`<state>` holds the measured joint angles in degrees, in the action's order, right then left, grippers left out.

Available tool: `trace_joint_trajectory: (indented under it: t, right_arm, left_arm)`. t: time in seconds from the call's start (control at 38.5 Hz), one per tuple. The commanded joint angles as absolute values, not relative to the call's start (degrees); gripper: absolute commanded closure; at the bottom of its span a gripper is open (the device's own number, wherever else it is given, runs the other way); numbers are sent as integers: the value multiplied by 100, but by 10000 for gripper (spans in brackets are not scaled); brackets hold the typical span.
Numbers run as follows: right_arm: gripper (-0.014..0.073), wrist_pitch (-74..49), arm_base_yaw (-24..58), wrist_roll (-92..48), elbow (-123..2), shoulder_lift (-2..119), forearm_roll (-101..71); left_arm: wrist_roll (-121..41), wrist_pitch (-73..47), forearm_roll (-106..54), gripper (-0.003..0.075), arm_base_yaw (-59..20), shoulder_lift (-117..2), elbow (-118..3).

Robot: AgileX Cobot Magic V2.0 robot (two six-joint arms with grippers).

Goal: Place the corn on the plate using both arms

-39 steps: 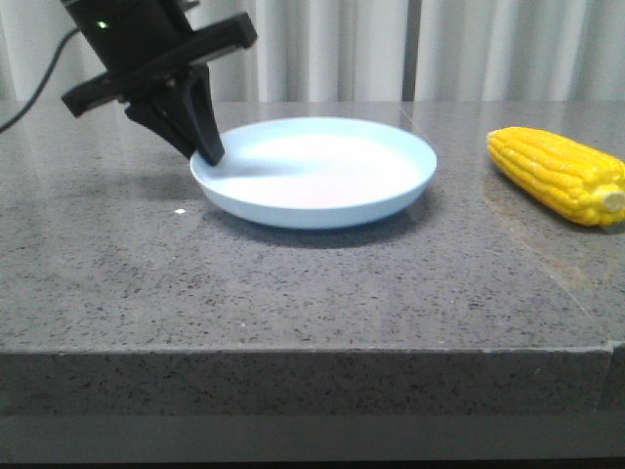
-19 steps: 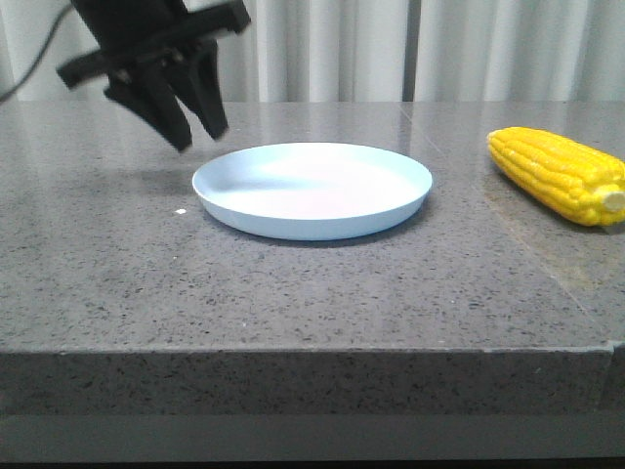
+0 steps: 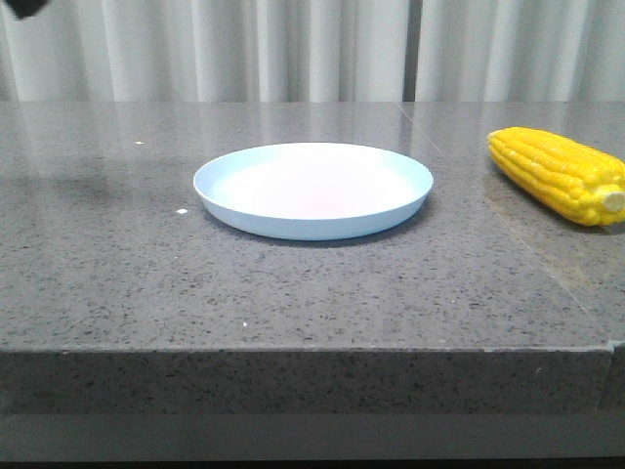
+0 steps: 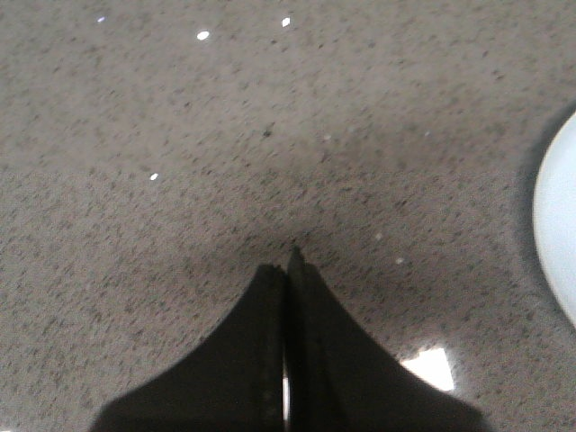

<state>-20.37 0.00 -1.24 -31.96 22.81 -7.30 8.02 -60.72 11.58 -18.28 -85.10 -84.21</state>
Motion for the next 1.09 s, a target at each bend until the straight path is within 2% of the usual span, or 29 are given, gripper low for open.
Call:
trace_joint_trajectory:
  t: [0.0,0.21,0.57,0.88,1.06]
  right_arm:
    - [-59,-1618,-20,-144,-3399,2367,-723]
    - [-59,-1618,-20,-144,-3399,2367,-723]
    - [-59,-1618,-20,-144,-3399,2367,-723]
    - [-59,-1618,-20,-144,-3399,2367,-723]
    - [-59,-1618,-20,-144,-3399,2367,-723]
  left_arm:
    - [945,-5618,1325,741,-1598,-7837,-8035]
    - [947,-4793,1228,741,-1086,-6694,-6518]
    - [947,-2554,1218,741,-1095,-3861,-4099]
    - [936,-1916,1253,741,-1095,-974,-2485]
    - [936,-1906,1253,741,-1095,-286,-2209]
